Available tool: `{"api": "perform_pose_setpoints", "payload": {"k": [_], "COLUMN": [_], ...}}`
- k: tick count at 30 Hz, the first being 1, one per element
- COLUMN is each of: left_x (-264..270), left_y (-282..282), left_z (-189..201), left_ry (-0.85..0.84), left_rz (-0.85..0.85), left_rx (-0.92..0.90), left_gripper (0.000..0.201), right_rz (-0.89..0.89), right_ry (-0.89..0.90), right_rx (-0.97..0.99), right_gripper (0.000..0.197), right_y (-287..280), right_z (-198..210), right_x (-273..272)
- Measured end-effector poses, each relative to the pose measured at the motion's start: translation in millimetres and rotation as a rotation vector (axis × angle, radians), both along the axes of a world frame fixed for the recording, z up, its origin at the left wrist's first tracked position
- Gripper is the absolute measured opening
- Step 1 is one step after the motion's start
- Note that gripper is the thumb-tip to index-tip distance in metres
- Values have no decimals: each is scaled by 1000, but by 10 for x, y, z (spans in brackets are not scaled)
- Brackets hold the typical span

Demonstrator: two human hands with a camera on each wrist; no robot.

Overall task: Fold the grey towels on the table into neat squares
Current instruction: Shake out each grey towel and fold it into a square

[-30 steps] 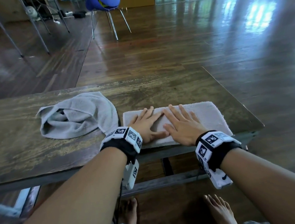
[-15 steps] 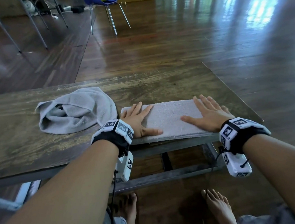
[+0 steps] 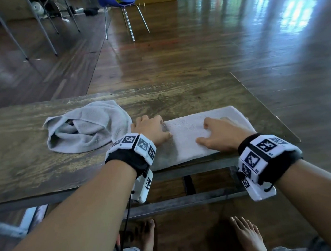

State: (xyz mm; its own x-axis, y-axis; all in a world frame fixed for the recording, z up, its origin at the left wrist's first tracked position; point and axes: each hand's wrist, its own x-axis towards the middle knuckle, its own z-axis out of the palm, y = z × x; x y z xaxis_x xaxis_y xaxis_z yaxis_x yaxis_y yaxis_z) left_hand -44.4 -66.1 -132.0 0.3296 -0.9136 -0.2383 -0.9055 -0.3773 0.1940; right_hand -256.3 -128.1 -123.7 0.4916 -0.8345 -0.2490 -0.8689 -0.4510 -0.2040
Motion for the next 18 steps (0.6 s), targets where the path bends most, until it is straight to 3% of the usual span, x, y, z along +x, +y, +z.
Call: {"api": "perform_pose_setpoints", "payload": {"k": [4,9,13,18], "left_x": [-9,-50,-85,-96], "left_y": [101,196,249,346], "left_z": [92,186,250,316], "left_ry": [124,325,353,412], "left_rz": [36,-141,-164,-211], "left_rx": [-51,37,131,322], "left_gripper": [58,53,58,78], "right_rz": [-6,104,140,226], "right_ry": [-170,-210,-234,-131], "right_rx": [-64,-24,-7,96], "right_gripper": [45,30,43,82], "right_y": [-130,-171,-178,-83], "right_z": [31,-48,-92,-93], "right_x": [-51,-186,-312,-478]}}
